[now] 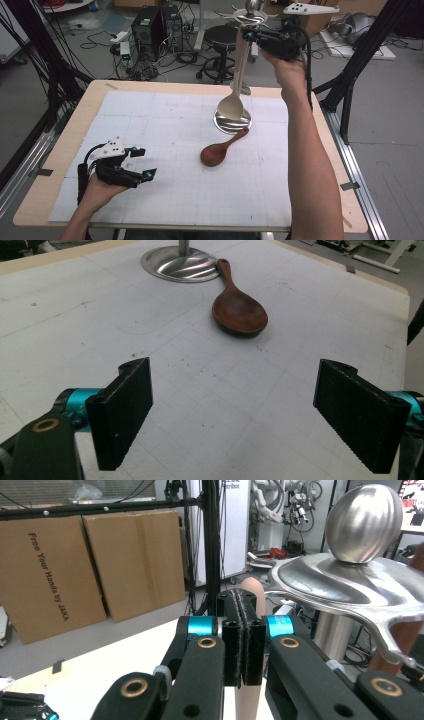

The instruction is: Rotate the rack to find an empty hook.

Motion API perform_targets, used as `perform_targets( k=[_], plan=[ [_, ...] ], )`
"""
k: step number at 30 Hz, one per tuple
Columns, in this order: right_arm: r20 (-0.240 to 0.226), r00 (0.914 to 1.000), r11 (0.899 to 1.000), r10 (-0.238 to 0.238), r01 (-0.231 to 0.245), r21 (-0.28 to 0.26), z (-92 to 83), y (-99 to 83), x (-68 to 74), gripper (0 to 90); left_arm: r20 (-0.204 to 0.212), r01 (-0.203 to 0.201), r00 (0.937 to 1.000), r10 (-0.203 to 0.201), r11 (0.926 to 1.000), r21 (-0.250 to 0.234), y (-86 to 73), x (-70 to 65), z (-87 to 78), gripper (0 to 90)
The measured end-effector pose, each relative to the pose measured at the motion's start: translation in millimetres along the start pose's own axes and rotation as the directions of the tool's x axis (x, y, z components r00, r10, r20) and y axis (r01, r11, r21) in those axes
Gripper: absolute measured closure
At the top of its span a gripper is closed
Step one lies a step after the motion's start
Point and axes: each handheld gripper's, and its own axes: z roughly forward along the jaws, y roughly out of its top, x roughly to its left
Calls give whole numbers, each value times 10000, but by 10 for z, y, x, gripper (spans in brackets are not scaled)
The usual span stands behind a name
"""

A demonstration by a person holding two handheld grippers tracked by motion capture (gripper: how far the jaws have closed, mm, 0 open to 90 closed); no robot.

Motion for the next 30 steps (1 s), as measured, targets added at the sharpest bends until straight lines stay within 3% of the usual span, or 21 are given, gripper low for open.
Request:
perform_targets(
  k=[14, 20, 30],
  plan=[
    [2, 10000, 10000, -63, 63, 68, 97, 12, 68, 900, 28, 35, 10000, -35, 10000, -47, 0, -2, -2, 167],
    [-206, 9998, 10000, 30, -31, -46, 7, -46, 25, 900, 26, -18, 10000, 18, 10000, -3, 2, -5, 1, 167],
    [-150, 9997, 9998, 171, -170, 71, -211, -136, -101, 900, -2, -47, 10000, 47, 10000, 8, 3, 2, 1, 167]
  ],
)
